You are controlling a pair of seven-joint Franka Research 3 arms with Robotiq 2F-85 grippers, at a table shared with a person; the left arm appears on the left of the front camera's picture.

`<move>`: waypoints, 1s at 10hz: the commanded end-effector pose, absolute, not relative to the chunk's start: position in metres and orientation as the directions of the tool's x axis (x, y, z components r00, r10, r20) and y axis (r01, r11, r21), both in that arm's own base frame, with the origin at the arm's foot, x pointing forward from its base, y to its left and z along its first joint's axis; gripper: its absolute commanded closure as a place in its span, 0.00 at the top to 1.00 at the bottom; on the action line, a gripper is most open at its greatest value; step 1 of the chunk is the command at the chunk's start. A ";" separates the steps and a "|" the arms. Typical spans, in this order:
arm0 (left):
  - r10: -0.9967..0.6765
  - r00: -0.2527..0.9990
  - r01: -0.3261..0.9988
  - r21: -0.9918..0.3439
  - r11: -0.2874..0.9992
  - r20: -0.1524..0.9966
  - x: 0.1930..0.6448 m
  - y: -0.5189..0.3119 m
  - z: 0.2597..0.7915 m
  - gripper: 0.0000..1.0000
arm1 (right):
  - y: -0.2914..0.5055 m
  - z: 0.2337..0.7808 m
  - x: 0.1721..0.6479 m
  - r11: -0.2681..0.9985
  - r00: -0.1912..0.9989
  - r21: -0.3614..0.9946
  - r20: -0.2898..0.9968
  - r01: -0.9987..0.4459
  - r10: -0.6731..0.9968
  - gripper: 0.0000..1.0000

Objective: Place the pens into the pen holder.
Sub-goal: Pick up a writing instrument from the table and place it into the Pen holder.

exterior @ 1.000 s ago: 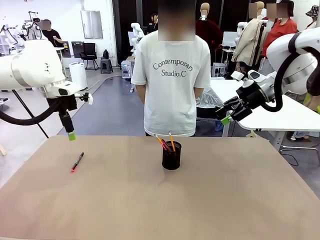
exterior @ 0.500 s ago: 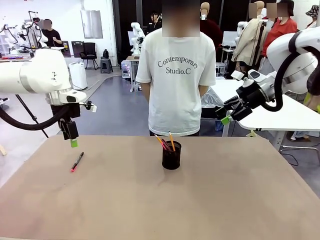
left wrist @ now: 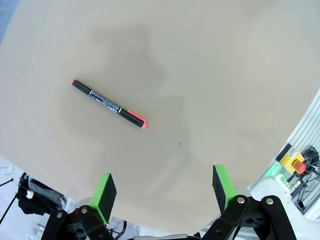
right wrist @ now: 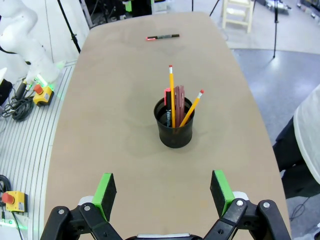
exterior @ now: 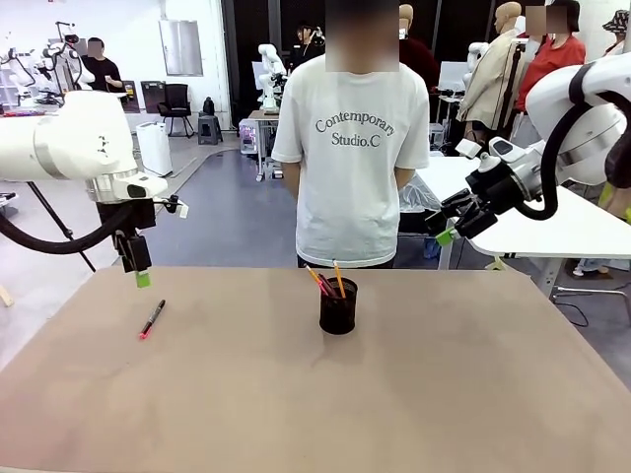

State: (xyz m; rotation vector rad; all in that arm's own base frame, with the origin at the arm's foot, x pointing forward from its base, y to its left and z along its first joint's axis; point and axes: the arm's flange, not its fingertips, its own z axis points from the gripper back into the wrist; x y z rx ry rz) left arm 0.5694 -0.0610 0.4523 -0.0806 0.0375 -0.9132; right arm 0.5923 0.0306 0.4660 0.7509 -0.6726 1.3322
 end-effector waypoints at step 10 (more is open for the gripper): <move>-0.457 0.879 0.462 0.010 0.887 -0.134 0.607 -0.061 0.387 1.00 | 0.032 0.467 0.592 0.079 0.121 0.092 0.794 -0.993 0.595 1.00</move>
